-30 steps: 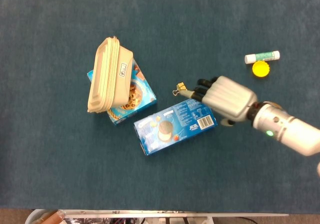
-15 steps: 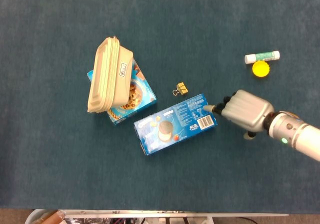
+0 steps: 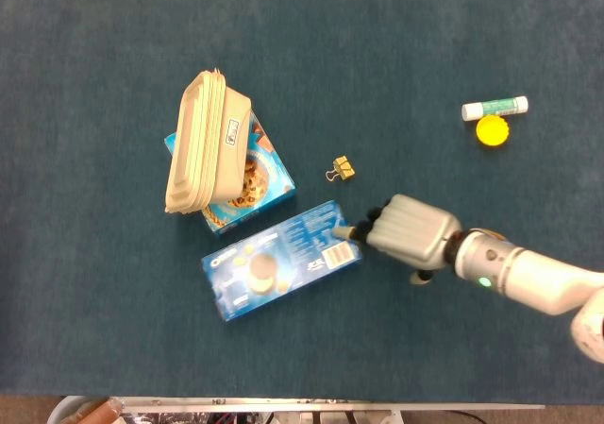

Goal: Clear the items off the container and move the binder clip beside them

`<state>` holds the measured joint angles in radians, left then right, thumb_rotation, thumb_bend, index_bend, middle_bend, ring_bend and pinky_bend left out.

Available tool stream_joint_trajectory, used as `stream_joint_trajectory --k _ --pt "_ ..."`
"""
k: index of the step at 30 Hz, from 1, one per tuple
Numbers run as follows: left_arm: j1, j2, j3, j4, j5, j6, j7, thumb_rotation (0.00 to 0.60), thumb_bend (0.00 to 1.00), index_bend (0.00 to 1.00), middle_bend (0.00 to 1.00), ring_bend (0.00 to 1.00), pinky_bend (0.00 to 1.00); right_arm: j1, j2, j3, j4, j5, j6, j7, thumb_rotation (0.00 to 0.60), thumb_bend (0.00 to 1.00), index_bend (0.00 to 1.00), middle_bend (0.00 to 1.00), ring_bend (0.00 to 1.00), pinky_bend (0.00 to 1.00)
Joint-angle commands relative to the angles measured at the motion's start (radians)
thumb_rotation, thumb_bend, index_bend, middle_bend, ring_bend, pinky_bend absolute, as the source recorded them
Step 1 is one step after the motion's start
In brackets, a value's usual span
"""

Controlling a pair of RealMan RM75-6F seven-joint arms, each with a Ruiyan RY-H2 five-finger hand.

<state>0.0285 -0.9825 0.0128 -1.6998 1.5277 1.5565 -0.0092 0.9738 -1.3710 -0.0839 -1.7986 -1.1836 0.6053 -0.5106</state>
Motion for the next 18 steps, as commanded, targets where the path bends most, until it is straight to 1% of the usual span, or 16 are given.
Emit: stream_joint_trajectory --k 1,4,7,14,18 --pt "0.005 0.002 0.001 0.003 -0.002 0.005 -0.005 0.600 0.39 0.18 0.13 0.06 0.05 0.022 -0.046 0.029 0.007 0.038 0.013 -0.018 0.600 0.00 0.09 0.30 0.26 0.43" --pt "0.010 0.005 0.001 0.007 -0.004 0.011 -0.010 0.600 0.39 0.18 0.13 0.06 0.05 0.038 -0.079 0.046 0.010 0.068 0.021 -0.030 0.600 0.00 0.09 0.30 0.26 0.43" --pt "0.011 0.007 0.000 0.010 -0.004 0.012 -0.014 0.600 0.39 0.18 0.13 0.06 0.05 0.048 -0.092 0.054 0.006 0.085 0.034 -0.039 0.600 0.00 0.09 0.29 0.25 0.43" --pt "0.005 0.009 -0.002 0.013 0.002 0.007 -0.017 0.600 0.39 0.18 0.13 0.06 0.05 0.036 -0.036 0.071 -0.005 0.113 0.103 -0.024 0.600 0.00 0.10 0.29 0.25 0.43" --pt "-0.002 0.005 -0.003 0.015 0.011 0.001 -0.014 0.600 0.39 0.18 0.13 0.06 0.05 0.027 -0.019 0.075 0.028 0.122 0.136 -0.026 0.600 0.00 0.14 0.30 0.25 0.43"
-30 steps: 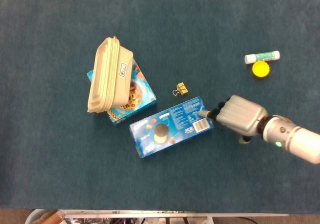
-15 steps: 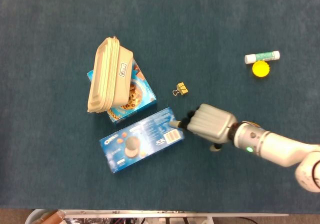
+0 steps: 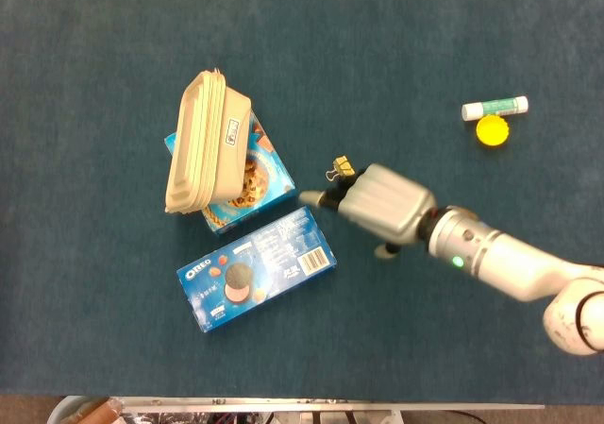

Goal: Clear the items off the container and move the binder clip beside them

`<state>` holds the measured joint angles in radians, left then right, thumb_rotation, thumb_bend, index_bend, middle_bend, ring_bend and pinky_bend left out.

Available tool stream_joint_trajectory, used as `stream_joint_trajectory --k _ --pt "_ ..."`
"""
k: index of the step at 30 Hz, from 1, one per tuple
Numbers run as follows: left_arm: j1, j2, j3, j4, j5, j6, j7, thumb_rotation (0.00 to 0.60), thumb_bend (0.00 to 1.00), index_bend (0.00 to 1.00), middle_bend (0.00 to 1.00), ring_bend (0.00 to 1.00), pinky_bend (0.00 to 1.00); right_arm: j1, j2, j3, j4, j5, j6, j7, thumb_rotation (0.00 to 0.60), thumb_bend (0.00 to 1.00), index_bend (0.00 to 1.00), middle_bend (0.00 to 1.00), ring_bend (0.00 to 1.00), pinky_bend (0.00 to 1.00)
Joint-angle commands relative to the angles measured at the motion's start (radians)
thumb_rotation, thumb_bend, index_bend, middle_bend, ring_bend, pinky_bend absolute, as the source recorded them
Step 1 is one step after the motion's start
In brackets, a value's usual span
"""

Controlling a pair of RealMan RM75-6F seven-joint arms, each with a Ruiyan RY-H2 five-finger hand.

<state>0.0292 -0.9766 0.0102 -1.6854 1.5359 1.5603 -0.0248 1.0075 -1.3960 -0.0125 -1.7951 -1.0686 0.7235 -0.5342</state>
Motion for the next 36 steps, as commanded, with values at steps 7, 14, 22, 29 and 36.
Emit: stream_joint_trajectory --k 7,14,22,29,36 --pt "-0.012 0.004 0.000 -0.006 0.024 -0.002 0.032 0.600 0.39 0.18 0.13 0.06 0.05 -0.004 -0.055 -0.003 0.142 0.010 0.056 -0.062 0.600 0.00 0.16 0.30 0.25 0.43" --pt "-0.006 0.011 -0.001 -0.018 0.026 0.012 0.062 0.600 0.39 0.18 0.13 0.06 0.05 0.004 -0.145 0.009 0.246 0.007 0.082 -0.118 0.600 0.01 0.16 0.30 0.25 0.43" --pt "-0.001 0.015 0.000 -0.024 0.022 0.017 0.063 0.600 0.39 0.18 0.13 0.06 0.05 0.020 -0.225 0.028 0.329 0.025 0.071 -0.146 0.600 0.17 0.20 0.33 0.25 0.43" --pt "0.003 0.017 0.003 -0.025 0.020 0.019 0.060 0.600 0.39 0.18 0.13 0.06 0.05 0.024 -0.279 0.038 0.395 0.027 0.075 -0.158 0.600 0.26 0.29 0.39 0.25 0.43" --pt "0.009 0.019 0.006 -0.024 0.018 0.022 0.051 0.600 0.39 0.19 0.13 0.06 0.04 0.019 -0.288 0.029 0.413 0.039 0.084 -0.199 0.600 0.26 0.34 0.36 0.26 0.43"
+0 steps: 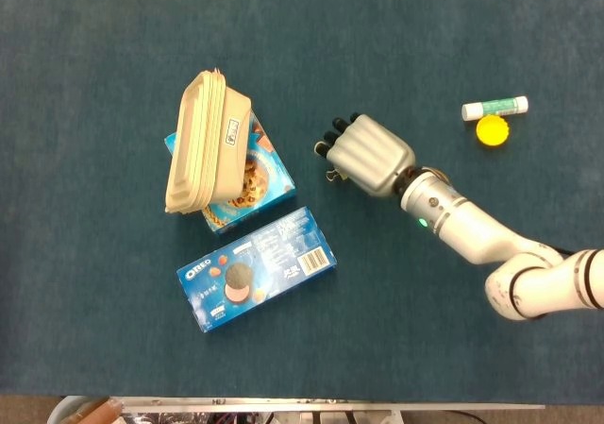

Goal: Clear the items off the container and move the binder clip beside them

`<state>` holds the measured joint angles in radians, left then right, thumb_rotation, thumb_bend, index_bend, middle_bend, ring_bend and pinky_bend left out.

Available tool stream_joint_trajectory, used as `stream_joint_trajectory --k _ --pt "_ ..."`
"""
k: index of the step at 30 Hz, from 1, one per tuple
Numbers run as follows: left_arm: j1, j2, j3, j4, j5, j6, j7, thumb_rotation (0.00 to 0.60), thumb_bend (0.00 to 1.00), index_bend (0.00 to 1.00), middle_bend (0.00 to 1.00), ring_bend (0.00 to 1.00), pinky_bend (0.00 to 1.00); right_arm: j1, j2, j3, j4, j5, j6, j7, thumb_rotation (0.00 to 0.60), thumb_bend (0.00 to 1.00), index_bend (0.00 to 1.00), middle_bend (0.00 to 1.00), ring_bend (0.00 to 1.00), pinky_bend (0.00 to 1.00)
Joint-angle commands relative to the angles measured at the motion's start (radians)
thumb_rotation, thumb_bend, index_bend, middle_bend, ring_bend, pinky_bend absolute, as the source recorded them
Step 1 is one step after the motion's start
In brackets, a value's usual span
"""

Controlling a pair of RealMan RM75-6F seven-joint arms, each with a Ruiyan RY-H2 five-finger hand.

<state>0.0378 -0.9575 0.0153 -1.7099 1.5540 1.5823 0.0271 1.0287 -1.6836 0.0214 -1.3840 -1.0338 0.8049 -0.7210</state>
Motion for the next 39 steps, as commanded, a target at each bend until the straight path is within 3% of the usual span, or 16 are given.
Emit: stream_joint_trajectory --k 1,10,20,28,39 --pt "0.001 0.000 0.001 0.001 0.000 0.000 -0.002 0.600 0.39 0.19 0.13 0.06 0.04 -0.003 -0.001 -0.008 0.003 0.005 0.004 -0.021 0.600 0.26 0.34 0.35 0.26 0.43" --pt "-0.002 -0.001 0.002 0.003 0.006 -0.005 -0.006 0.600 0.39 0.19 0.13 0.06 0.04 -0.015 -0.031 -0.016 0.032 -0.014 0.040 -0.066 0.600 0.25 0.37 0.33 0.24 0.41" --pt "0.001 0.004 0.004 0.001 0.009 -0.002 -0.013 0.600 0.39 0.19 0.12 0.06 0.04 -0.026 -0.082 0.001 0.063 -0.004 0.072 -0.116 0.600 0.04 0.39 0.33 0.24 0.40" --pt "0.001 0.004 0.004 0.007 0.009 -0.002 -0.022 0.600 0.39 0.19 0.12 0.06 0.04 -0.027 -0.108 0.014 0.081 0.015 0.070 -0.146 0.600 0.05 0.46 0.33 0.24 0.40" --pt "0.004 0.002 0.003 0.018 0.008 0.003 -0.033 0.600 0.39 0.19 0.12 0.06 0.04 -0.014 -0.132 0.034 0.098 0.046 0.060 -0.192 0.600 0.10 0.47 0.33 0.24 0.40"
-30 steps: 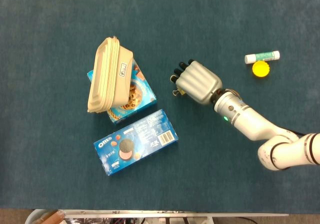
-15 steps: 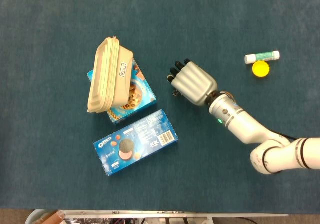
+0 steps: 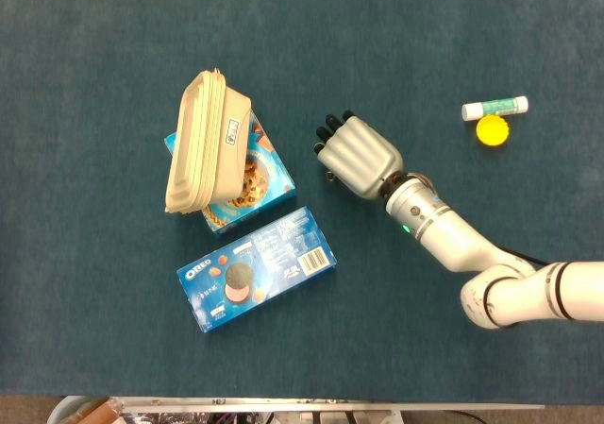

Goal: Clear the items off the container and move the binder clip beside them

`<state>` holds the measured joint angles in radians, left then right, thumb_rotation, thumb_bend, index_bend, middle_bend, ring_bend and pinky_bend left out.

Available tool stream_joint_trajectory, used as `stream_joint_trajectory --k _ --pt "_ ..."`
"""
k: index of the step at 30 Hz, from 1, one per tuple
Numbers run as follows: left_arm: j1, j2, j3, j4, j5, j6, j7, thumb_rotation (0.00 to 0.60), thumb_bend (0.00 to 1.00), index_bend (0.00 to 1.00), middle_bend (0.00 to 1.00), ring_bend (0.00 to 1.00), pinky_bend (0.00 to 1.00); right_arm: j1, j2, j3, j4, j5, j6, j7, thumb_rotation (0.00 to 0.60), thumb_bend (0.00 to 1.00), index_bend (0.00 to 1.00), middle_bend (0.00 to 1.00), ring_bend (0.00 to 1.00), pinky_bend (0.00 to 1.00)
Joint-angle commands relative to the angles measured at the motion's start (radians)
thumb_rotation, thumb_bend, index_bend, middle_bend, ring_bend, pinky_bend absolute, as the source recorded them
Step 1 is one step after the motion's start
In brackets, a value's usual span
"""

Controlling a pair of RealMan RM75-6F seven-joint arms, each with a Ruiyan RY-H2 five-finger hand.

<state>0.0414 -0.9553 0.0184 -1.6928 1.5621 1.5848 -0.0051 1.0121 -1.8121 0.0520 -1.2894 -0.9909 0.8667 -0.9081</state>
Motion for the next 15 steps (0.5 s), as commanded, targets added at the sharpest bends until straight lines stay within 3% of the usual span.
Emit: stream_joint_trajectory --k 1,15 --pt "0.001 -0.001 0.000 0.002 0.000 0.001 -0.002 0.600 0.39 0.19 0.12 0.06 0.04 0.004 -0.006 0.005 0.005 0.006 -0.002 -0.007 0.600 0.10 0.47 0.33 0.24 0.40" --pt "0.001 -0.002 0.000 0.010 -0.002 -0.001 -0.009 0.600 0.39 0.19 0.12 0.06 0.04 0.018 -0.018 0.013 0.020 0.047 -0.017 -0.047 0.600 0.10 0.47 0.33 0.24 0.40"
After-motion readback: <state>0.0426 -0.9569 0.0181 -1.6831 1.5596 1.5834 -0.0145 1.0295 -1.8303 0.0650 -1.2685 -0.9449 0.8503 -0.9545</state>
